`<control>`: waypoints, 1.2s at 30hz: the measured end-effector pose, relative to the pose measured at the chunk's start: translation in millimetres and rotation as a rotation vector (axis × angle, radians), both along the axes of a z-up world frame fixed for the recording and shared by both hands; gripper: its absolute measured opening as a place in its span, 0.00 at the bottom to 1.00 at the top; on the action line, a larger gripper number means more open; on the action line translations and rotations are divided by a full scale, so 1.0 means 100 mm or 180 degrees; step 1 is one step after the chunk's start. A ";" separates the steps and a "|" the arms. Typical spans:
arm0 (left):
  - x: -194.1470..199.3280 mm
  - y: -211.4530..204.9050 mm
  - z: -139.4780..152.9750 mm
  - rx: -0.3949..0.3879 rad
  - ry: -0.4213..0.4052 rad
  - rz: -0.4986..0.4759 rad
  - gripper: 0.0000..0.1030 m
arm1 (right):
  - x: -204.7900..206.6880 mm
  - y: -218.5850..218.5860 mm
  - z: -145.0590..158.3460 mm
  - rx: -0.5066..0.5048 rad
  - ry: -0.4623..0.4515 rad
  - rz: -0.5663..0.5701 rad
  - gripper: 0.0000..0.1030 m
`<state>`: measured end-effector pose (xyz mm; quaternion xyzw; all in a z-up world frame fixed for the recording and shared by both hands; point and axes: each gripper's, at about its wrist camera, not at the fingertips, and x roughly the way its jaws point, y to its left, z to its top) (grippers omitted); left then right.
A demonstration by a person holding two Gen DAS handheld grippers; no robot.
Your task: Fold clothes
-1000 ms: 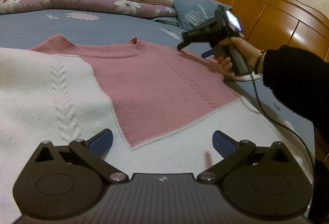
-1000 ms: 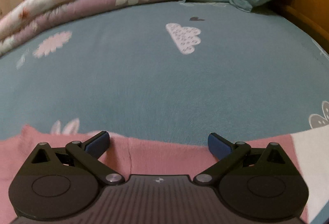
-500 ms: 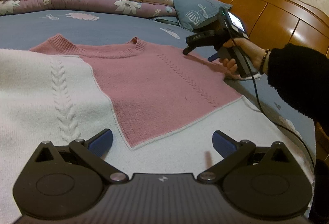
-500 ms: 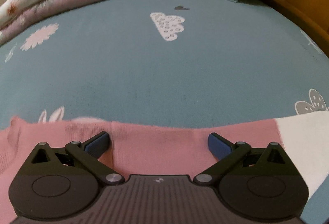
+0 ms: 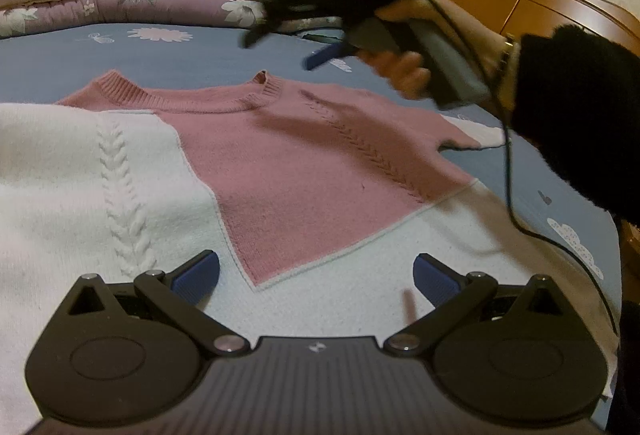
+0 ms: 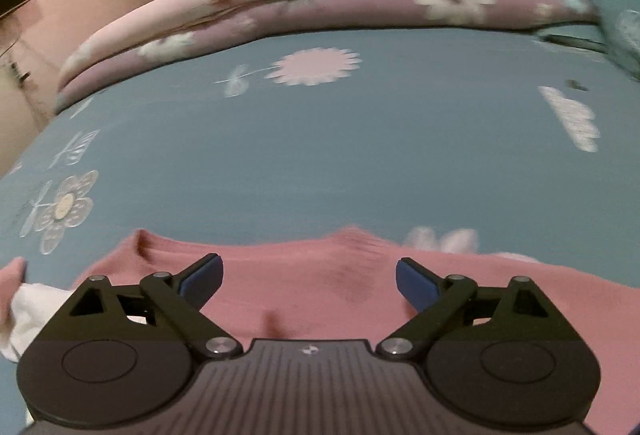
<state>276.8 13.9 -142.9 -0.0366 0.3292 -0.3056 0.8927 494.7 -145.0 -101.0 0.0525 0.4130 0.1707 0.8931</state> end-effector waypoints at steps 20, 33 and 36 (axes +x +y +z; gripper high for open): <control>0.00 -0.01 0.01 0.0010 -0.0003 0.0000 0.99 | 0.20 0.89 -0.17 -0.0166 0.0079 0.0122 1.00; -0.01 -0.02 0.02 -0.0005 0.0003 0.0000 0.99 | 0.35 1.76 -0.31 -0.0786 -0.0096 0.0445 1.00; -0.01 -0.02 0.03 -0.0012 0.0005 0.0000 0.99 | 0.46 1.76 -0.31 -0.0688 -0.0011 0.0312 1.00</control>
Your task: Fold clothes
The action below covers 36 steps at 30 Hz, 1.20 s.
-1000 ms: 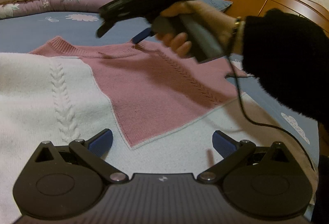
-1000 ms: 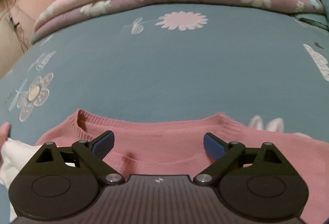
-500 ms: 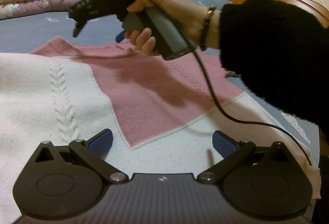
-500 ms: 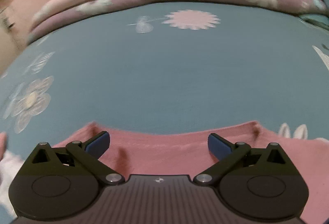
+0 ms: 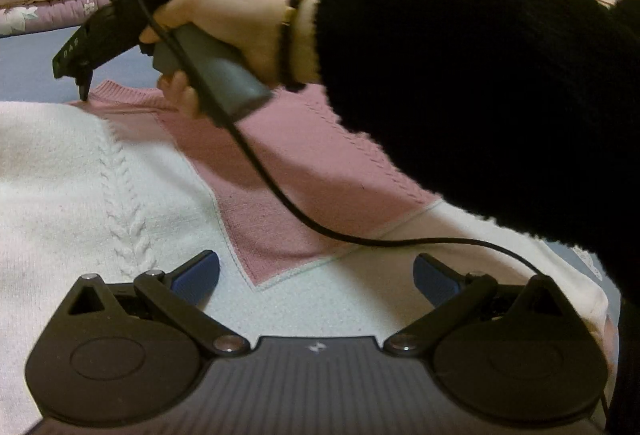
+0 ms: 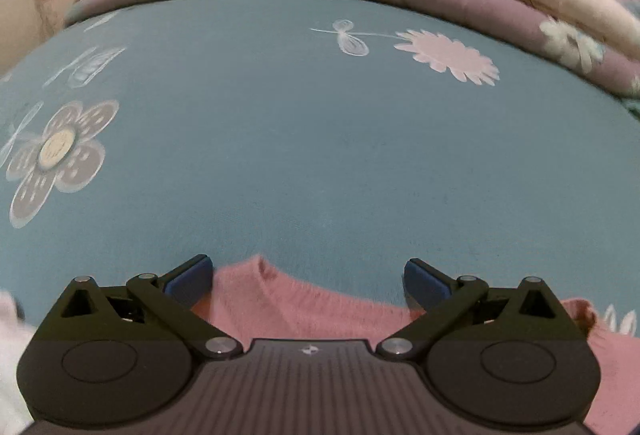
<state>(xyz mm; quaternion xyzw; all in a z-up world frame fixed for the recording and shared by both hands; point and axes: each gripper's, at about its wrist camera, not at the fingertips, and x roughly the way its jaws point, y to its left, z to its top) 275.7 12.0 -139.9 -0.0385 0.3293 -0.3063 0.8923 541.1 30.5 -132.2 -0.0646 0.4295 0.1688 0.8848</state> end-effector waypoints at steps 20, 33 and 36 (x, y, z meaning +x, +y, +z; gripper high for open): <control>-0.06 -0.25 0.05 0.0532 -0.0152 -0.0016 0.99 | -1.58 -1.13 1.24 -0.0214 -0.0140 -0.0024 1.00; -0.20 -0.35 0.30 0.0719 -0.0268 0.0230 0.99 | -3.50 -1.93 1.81 -0.0055 -0.0367 -0.0471 1.00; -0.10 -0.08 0.37 0.0624 -0.0250 0.0560 0.99 | -3.82 -1.98 1.60 0.0147 -0.0411 -0.0603 1.00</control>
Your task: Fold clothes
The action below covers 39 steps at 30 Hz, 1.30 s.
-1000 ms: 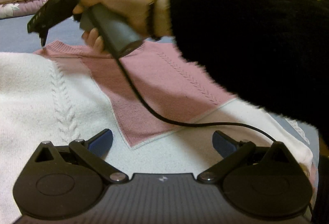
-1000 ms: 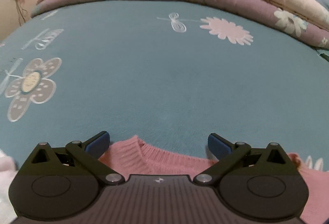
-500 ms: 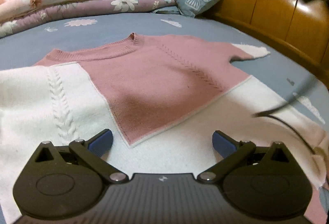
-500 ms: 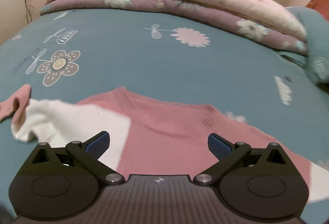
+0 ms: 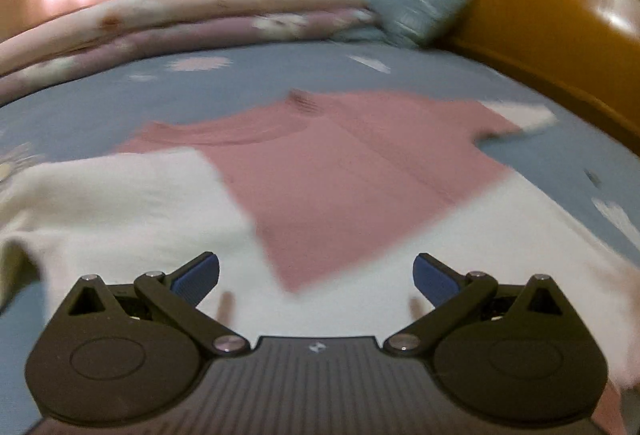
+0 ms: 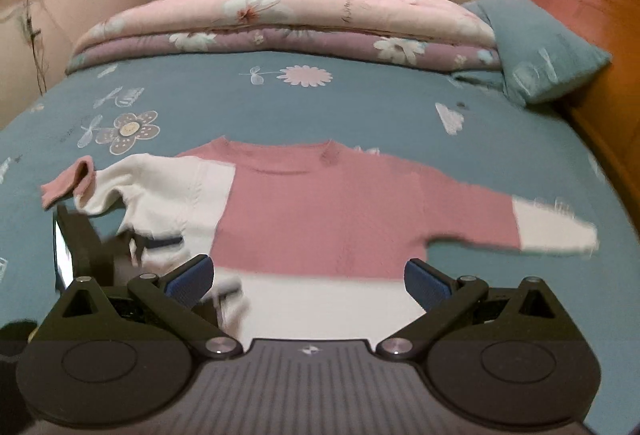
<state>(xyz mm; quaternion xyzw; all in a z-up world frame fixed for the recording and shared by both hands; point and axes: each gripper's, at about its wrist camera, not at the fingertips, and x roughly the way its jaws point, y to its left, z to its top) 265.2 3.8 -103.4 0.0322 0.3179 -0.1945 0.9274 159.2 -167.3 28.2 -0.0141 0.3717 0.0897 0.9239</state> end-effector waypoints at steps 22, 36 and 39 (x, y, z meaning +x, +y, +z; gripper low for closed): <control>-0.55 0.49 0.03 0.0420 0.0365 0.0338 0.99 | -0.48 -0.17 -1.06 0.0259 0.0303 -0.0548 1.00; -0.51 0.26 -0.20 0.0372 0.0241 0.0007 0.99 | -0.69 -0.80 -1.18 0.0786 0.0438 -0.0693 1.00; -0.50 0.26 -0.20 0.0368 0.0245 0.0000 0.99 | -0.73 -0.79 -1.39 0.0834 0.0736 -0.0652 1.00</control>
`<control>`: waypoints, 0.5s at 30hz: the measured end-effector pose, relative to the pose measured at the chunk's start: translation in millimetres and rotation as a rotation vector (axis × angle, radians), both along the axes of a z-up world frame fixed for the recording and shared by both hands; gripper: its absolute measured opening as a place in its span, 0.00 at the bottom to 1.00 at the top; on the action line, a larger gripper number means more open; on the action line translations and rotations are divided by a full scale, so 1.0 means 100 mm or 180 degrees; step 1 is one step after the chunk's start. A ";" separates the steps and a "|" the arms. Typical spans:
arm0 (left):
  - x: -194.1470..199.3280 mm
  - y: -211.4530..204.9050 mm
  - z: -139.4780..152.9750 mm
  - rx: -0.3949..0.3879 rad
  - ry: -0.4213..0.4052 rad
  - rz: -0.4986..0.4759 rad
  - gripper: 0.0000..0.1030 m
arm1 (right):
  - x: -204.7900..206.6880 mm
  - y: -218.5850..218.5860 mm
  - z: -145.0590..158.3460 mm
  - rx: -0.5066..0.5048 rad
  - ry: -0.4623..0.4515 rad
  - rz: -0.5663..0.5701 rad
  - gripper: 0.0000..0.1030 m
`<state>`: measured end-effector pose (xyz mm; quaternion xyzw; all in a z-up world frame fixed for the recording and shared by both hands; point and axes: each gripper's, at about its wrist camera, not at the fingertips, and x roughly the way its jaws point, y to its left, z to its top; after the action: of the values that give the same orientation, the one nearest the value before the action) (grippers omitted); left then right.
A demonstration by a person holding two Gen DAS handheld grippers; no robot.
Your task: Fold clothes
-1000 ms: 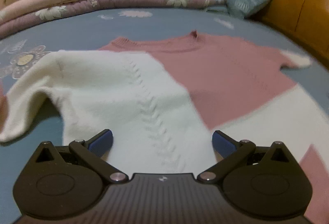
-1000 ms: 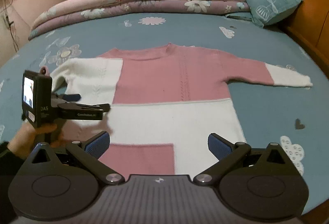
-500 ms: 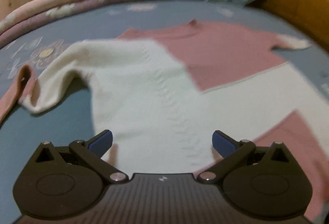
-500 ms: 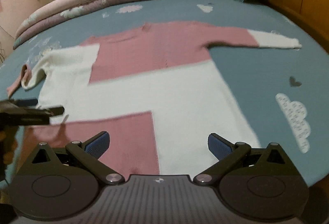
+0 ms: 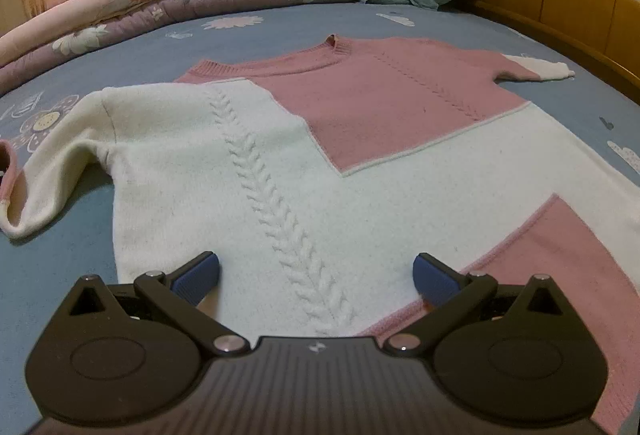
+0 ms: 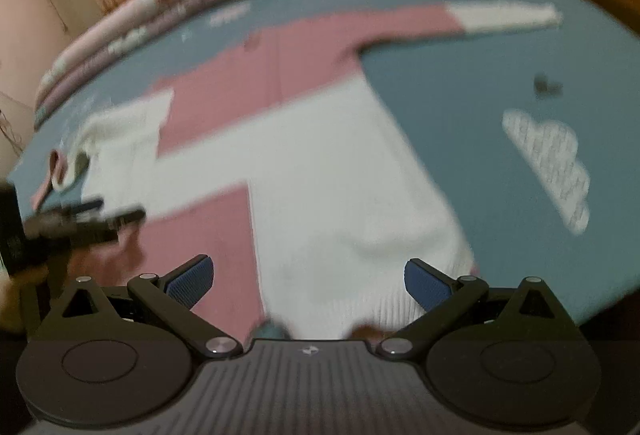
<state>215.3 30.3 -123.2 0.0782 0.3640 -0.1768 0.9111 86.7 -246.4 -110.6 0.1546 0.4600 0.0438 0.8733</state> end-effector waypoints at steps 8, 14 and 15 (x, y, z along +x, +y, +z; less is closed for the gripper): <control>-0.01 0.01 -0.01 -0.0007 -0.0017 -0.0021 0.99 | 0.03 -0.08 0.23 0.0107 -0.0284 -0.0103 1.00; -0.01 0.04 -0.01 -0.0037 -0.0018 -0.0037 0.99 | 0.07 -0.36 -0.21 0.0490 0.0224 -0.0431 1.00; -0.01 0.04 -0.02 -0.0037 -0.0021 -0.0044 0.99 | 0.03 -0.40 -0.18 0.0487 0.0207 -0.0521 1.00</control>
<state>213.9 34.4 -124.8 0.0760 0.3594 -0.1849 0.9115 89.6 -286.8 -128.3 0.2591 0.4693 0.0023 0.8442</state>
